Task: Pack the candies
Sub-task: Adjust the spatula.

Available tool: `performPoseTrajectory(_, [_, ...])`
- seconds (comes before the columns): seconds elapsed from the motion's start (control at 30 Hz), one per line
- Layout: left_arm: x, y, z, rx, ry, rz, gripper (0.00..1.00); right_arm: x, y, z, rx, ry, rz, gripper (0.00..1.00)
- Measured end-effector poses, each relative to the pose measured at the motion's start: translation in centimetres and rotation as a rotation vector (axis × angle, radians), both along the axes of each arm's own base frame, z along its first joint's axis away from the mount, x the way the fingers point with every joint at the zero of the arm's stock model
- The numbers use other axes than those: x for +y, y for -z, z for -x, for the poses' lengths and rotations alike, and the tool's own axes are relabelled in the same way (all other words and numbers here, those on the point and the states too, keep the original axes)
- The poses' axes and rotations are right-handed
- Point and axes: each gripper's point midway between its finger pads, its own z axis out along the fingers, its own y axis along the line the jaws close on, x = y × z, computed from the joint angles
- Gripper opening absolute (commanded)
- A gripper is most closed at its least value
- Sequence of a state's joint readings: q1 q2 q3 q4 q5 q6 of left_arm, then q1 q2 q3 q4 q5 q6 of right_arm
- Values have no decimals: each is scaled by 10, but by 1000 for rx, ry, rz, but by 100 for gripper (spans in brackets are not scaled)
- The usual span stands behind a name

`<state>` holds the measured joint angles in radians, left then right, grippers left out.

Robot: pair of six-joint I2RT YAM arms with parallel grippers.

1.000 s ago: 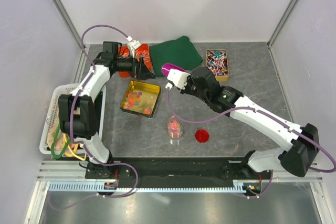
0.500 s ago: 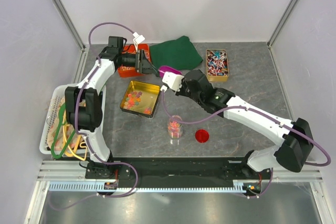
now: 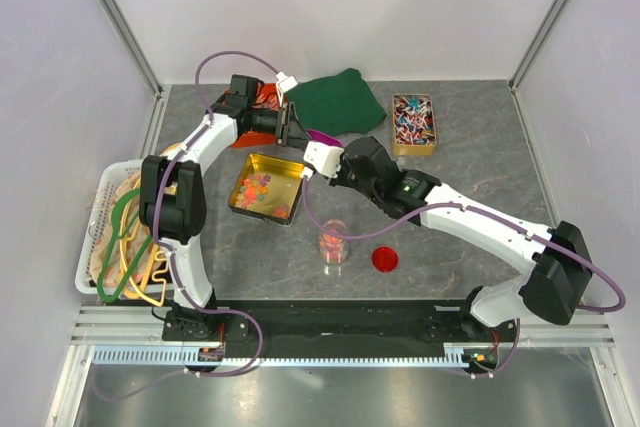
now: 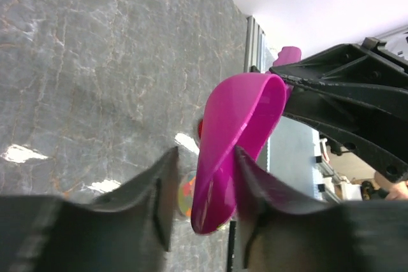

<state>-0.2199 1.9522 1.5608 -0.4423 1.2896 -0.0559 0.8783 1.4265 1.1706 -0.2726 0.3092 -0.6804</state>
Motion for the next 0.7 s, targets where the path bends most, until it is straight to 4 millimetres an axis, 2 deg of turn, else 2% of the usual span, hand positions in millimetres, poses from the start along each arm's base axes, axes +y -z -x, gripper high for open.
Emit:
performPoseTrajectory(0.07, [-3,2,1,10,6,0,21,0,-1,0,-2,0,-1,0])
performPoseTrajectory(0.1, [-4,2,2,12,10,0,13,1,-1,0,-4,0,-1,0])
performPoseTrajectory(0.2, [-5,2,4,38,21,12,2,-1,1,1,0,5,7,0])
performPoseTrajectory(0.23, [-6,1,4,43,24,15,2,-1,2,1,2,6,9,10])
performPoseTrajectory(0.3, [-6,2,4,45,24,14,2,-2,3,1,2,7,10,21])
performPoseTrajectory(0.33, [-6,2,4,47,25,15,2,-2,3,1,2,7,9,29])
performPoseTrajectory(0.5, [-8,5,6,61,41,25,2,-2,4,4,13,-6,-9,43])
performPoseTrajectory(0.53, [-9,5,7,64,46,29,2,-2,4,5,21,-16,-21,53])
performPoseTrajectory(0.7, [-13,1,14,77,88,62,2,-5,-5,5,53,-49,-105,54])
